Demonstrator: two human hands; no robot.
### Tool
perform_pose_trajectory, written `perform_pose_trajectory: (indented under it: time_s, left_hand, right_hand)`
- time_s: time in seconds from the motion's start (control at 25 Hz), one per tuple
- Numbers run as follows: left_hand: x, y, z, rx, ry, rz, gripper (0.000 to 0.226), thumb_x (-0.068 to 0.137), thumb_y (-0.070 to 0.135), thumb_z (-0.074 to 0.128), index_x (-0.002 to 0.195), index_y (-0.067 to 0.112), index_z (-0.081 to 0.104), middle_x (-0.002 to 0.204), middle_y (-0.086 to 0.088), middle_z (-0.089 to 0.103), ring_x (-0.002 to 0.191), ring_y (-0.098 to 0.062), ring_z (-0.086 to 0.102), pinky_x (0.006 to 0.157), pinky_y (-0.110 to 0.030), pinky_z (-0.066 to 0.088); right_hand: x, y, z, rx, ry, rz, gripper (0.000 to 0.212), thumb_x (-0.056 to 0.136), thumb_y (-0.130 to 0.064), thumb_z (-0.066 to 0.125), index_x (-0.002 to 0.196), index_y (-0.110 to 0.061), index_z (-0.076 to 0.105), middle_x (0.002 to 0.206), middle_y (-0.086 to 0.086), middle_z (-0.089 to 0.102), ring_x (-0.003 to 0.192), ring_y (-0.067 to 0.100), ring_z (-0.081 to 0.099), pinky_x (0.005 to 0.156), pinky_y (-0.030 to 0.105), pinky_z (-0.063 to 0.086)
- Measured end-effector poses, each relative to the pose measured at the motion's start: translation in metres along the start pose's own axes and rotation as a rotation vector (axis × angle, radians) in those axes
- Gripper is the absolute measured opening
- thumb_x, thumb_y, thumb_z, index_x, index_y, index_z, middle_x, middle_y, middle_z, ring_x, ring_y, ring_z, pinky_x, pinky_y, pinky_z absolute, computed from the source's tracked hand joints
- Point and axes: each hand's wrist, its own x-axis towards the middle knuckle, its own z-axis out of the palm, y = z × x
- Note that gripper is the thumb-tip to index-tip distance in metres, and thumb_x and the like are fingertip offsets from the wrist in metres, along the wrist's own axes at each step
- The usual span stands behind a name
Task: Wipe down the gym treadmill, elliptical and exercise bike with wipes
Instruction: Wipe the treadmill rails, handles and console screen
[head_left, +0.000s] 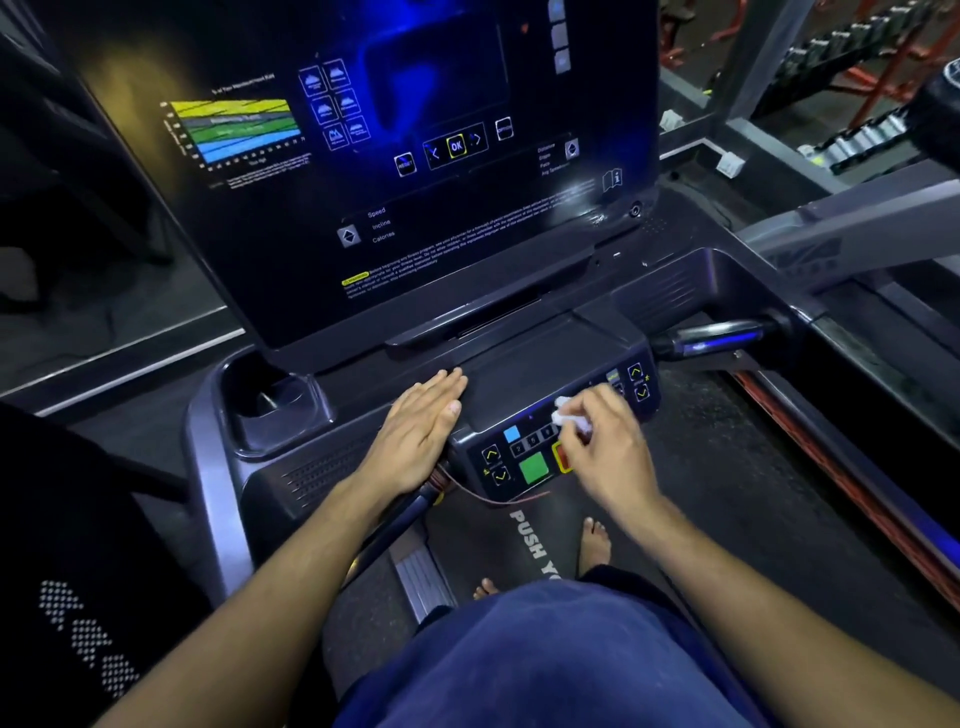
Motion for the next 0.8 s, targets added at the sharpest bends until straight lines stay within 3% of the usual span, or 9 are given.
perform_pose_trajectory:
  time_s: [0.12, 0.24, 0.4, 0.56, 0.68, 0.8]
  left_hand:
    - [-0.001, 0.002, 0.0, -0.006, 0.013, 0.001, 0.068, 0.103, 0.061, 0.012, 0.157, 0.027, 0.034, 0.164, 0.015, 0.027, 0.152, 0.005, 0.013, 0.126, -0.026, 0.005]
    - [-0.002, 0.003, 0.003, -0.024, 0.035, -0.011, 0.068, 0.103, 0.06, 0.013, 0.157, 0.026, 0.035, 0.163, 0.015, 0.027, 0.152, 0.005, 0.013, 0.125, -0.023, 0.005]
    - [-0.005, 0.001, 0.005, -0.037, 0.056, -0.029, 0.069, 0.102, 0.061, 0.012, 0.157, 0.026, 0.034, 0.164, 0.015, 0.027, 0.152, 0.005, 0.013, 0.126, -0.025, 0.005]
    - [-0.01, 0.0, 0.007, -0.052, 0.06, -0.045, 0.068, 0.103, 0.06, 0.012, 0.159, 0.026, 0.031, 0.164, 0.015, 0.024, 0.151, 0.008, 0.01, 0.125, -0.021, 0.001]
    - [-0.012, 0.001, 0.007, -0.062, 0.068, -0.039, 0.069, 0.103, 0.06, 0.013, 0.158, 0.024, 0.031, 0.164, 0.015, 0.025, 0.151, 0.009, 0.01, 0.123, -0.019, 0.0]
    - [-0.011, 0.002, 0.007, -0.07, 0.082, -0.036, 0.069, 0.102, 0.059, 0.014, 0.158, 0.023, 0.034, 0.163, 0.015, 0.027, 0.15, 0.009, 0.012, 0.124, -0.018, 0.001]
  right_hand:
    - [-0.011, -0.03, 0.024, -0.016, -0.161, -0.339, 0.004, 0.091, -0.007, 0.06, 0.092, -0.011, 0.063, 0.094, 0.001, 0.056, 0.088, 0.021, 0.056, 0.081, 0.035, 0.05]
    - [-0.002, -0.048, 0.034, -0.002, -0.206, -0.418, 0.004, 0.094, -0.009, 0.058, 0.094, -0.01, 0.061, 0.093, 0.004, 0.054, 0.085, 0.023, 0.055, 0.079, 0.033, 0.048]
    - [-0.042, -0.024, 0.029, -0.15, -0.408, -0.592, 0.011, 0.095, -0.014, 0.05, 0.093, -0.012, 0.061, 0.092, 0.002, 0.053, 0.086, 0.021, 0.051, 0.076, 0.035, 0.048]
    - [-0.046, 0.015, 0.002, -0.253, -0.276, -0.38, 0.012, 0.091, -0.017, 0.051, 0.093, -0.022, 0.062, 0.091, -0.008, 0.056, 0.086, 0.016, 0.055, 0.081, 0.042, 0.047]
    - [-0.039, 0.014, -0.012, -0.131, -0.142, -0.193, 0.014, 0.087, -0.006, 0.069, 0.094, -0.019, 0.067, 0.094, -0.009, 0.059, 0.088, 0.013, 0.06, 0.085, 0.032, 0.045]
    - [-0.041, 0.006, -0.012, -0.045, -0.122, -0.128, 0.015, 0.086, -0.002, 0.07, 0.093, -0.014, 0.068, 0.096, -0.006, 0.059, 0.09, 0.012, 0.059, 0.081, 0.025, 0.05]
